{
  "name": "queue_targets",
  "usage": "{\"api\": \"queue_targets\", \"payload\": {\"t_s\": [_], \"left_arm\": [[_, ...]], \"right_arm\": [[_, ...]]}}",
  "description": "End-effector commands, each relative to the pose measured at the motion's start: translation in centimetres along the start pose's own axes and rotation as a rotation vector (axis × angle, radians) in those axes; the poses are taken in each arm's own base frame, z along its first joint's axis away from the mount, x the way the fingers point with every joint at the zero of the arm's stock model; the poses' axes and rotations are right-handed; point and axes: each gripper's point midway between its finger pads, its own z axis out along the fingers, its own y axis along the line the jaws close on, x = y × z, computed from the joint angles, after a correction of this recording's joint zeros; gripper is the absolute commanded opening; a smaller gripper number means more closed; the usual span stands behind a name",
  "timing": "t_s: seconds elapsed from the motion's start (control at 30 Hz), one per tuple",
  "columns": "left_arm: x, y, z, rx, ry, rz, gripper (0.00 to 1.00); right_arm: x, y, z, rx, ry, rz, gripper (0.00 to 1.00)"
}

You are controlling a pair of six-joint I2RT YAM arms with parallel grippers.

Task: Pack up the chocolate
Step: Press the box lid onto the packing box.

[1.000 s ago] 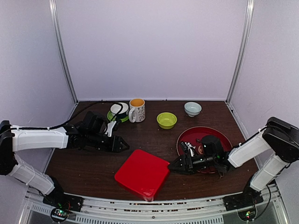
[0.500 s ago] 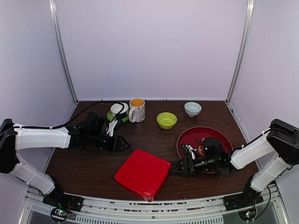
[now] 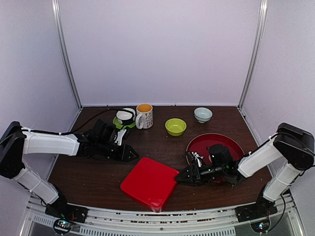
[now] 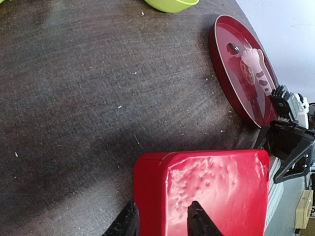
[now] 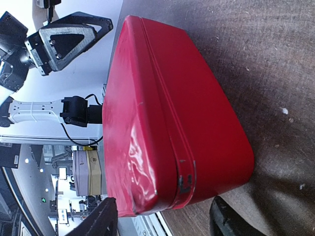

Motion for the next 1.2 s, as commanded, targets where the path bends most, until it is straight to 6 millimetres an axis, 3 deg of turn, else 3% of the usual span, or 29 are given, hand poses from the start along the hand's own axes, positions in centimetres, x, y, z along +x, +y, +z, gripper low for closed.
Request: {"api": "queue_targets", "payload": {"t_s": [0.0, 0.13, 0.63, 1.07, 1.17], "left_arm": [[-1.3, -1.3, 0.4, 0.076, -0.026, 0.020, 0.34], [-0.8, -1.0, 1.2, 0.083, -0.005, 0.010, 0.32], [0.4, -0.9, 2.9, 0.127, 0.048, -0.005, 0.17], [1.9, -1.3, 4.7, 0.113, 0.092, -0.002, 0.17], [2.0, -1.4, 5.1, 0.114, 0.096, 0.003, 0.17]], "right_arm": [[-1.2, 1.2, 0.3, -0.036, -0.036, -0.014, 0.62], [-1.2, 0.7, 0.5, -0.019, -0.035, 0.000, 0.53], [-1.9, 0.3, 1.2, -0.027, -0.060, 0.046, 0.49], [-1.7, -1.0, 1.7, -0.013, -0.058, 0.093, 0.49], [-1.6, -1.3, 1.8, -0.016, -0.057, 0.103, 0.44]]}}
